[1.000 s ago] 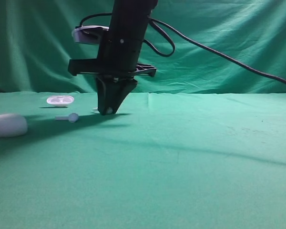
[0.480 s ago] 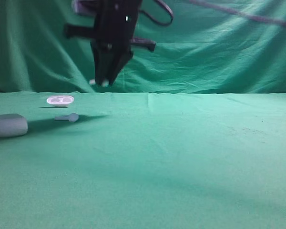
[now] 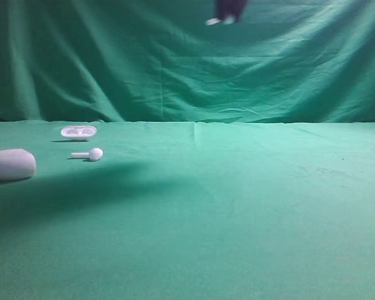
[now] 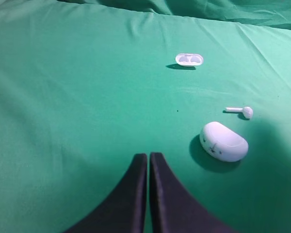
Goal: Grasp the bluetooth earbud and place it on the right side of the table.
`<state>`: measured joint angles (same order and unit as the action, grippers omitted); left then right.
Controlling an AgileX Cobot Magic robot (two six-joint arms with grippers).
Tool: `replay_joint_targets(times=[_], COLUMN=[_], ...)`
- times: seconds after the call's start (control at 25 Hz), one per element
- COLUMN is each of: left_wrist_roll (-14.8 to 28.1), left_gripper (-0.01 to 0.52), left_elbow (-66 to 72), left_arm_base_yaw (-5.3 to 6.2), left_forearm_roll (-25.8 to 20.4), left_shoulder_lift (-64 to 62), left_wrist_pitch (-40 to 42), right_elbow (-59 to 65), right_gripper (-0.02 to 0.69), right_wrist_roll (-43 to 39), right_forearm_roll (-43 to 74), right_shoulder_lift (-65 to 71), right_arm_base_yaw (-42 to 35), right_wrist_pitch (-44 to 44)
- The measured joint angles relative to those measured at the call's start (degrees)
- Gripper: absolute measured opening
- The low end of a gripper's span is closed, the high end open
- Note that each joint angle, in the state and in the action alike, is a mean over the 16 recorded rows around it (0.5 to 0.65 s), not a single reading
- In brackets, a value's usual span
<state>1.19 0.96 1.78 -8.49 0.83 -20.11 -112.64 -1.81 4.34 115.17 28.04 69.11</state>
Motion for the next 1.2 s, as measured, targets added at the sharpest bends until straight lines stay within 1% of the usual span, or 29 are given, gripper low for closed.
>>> replay_joint_targets(times=[0.24,0.52,0.68,0.84,0.92,1.0,1.2], left_wrist_roll=[0.00,0.00,0.00,0.00,0.00,0.00,0.00], left_gripper=[0.000,0.000,0.000,0.000,0.000,0.000,0.000], left_elbow=[0.00,0.00,0.00,0.00,0.00,0.00,0.00], left_arm_base_yaw=[0.00,0.00,0.00,0.00,0.00,0.00,0.00], left_forearm_roll=[0.00,0.00,0.00,0.00,0.00,0.00,0.00], left_shoulder_lift=[0.00,0.00,0.00,0.00,0.00,0.00,0.00], left_wrist_pitch=[0.00,0.00,0.00,0.00,0.00,0.00,0.00], right_elbow=[20.71,45.99,55.05,59.77,60.94,61.54,61.57], right_gripper=[0.107,0.107,0.107,0.119,0.145,0.191,0.354], right_wrist_roll=[-2.36,-4.36,-4.97,-5.24,-5.27,-5.27,-5.27], right_forearm_roll=[1.85,2.18,2.22,2.15,2.09,2.03,1.84], right_shoulder_lift=[-12.06,-20.77,-21.49,-20.23,-19.48,-18.73,-17.43], right_arm_base_yaw=[-7.82,-15.33,-17.58,-18.57,-18.70,-18.72,-18.72], right_wrist_pitch=[-6.26,-20.59,-28.66,-34.34,-36.40,-37.84,-38.74])
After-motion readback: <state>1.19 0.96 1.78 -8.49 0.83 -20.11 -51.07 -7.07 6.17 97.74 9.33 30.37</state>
